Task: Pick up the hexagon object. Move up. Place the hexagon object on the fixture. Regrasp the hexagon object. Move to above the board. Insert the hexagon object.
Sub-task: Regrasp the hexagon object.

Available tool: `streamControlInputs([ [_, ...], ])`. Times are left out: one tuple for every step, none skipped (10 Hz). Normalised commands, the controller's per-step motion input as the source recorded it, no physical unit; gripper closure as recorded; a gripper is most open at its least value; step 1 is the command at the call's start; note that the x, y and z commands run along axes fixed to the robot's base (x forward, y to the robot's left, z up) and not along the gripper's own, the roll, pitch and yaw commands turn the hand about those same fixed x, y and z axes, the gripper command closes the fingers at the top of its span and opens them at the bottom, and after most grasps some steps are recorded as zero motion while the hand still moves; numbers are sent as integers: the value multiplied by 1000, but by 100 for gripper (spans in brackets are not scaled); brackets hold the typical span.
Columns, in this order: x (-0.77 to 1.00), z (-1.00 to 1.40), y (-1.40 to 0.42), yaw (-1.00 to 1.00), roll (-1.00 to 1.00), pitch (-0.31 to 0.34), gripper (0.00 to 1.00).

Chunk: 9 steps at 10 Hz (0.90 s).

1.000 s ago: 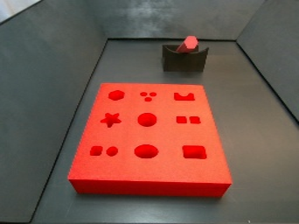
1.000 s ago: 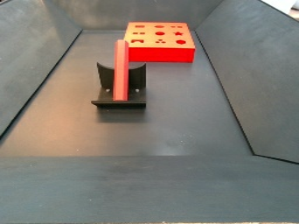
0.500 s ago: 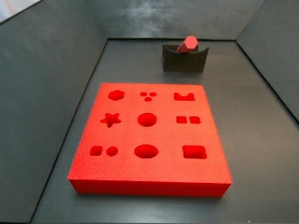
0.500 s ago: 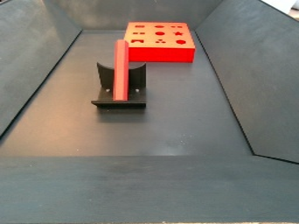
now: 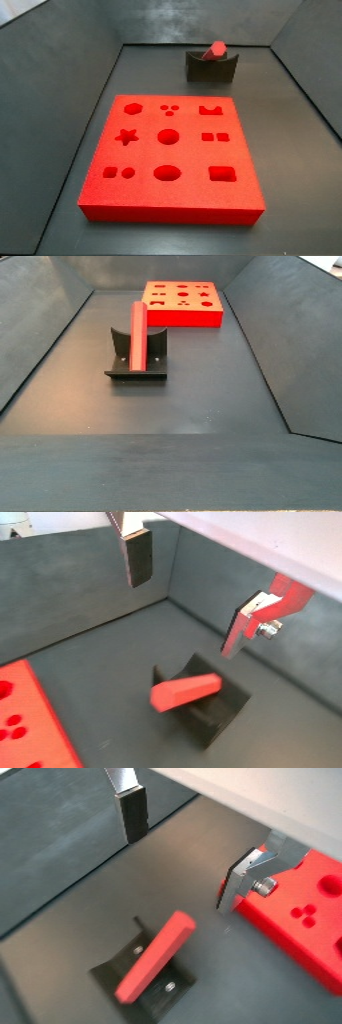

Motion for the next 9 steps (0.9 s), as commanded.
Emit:
streamControlInputs([
  [22,1,-21,30,1000,41,0],
  [35,1,-24,33,1000,49,0],
  [51,-1,-28,38,1000,65,0],
  [63,1,-31,43,1000,80,0],
  [77,-4,-34,51,1000,99,0],
  [94,-4,-38,65,1000,128,0],
  [97,-2,-44,81,1000,153,0],
  [100,-4,-45,104,1000,178,0],
  [102,-8,-46,151,1000,210,0],
])
